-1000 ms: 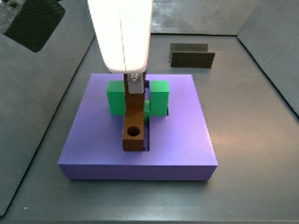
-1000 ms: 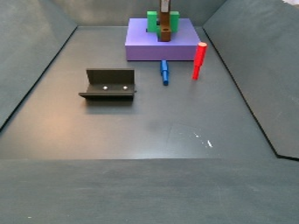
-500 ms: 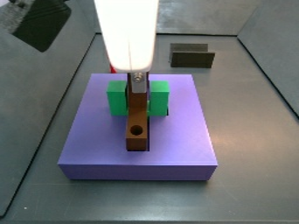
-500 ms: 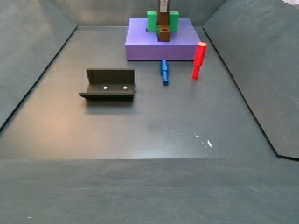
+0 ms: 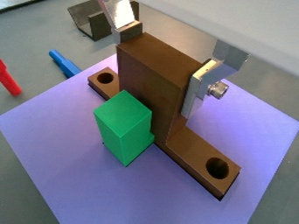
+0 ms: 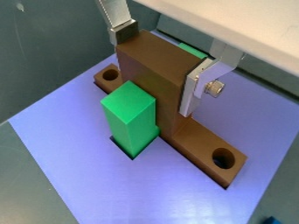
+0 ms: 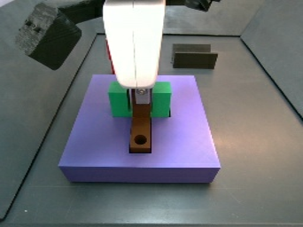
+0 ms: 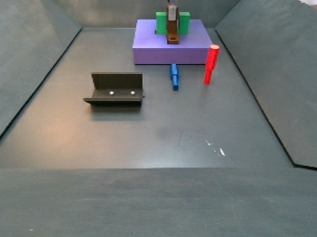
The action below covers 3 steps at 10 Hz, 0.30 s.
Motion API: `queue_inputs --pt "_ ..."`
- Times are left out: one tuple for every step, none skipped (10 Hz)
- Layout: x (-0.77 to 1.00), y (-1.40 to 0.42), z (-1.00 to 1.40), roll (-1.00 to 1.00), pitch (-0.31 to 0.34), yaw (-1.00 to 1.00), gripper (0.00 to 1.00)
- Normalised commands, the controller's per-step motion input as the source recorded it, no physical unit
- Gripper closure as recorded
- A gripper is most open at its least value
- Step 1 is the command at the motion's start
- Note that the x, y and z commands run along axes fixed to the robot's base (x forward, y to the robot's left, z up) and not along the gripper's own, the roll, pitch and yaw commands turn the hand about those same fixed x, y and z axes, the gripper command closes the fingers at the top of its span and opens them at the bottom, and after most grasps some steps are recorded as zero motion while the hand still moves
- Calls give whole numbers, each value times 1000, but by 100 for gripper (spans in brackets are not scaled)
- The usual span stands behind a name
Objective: Pick up the brown object. Move up. Move to above the board. Insert the brown object.
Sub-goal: Insert the brown object.
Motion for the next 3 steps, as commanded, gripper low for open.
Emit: queue_inputs --pt "-46 -3 -617 0 -124 0 100" --pt "0 0 -229 0 -11 -3 100" --pt "0 0 0 0 0 0 100"
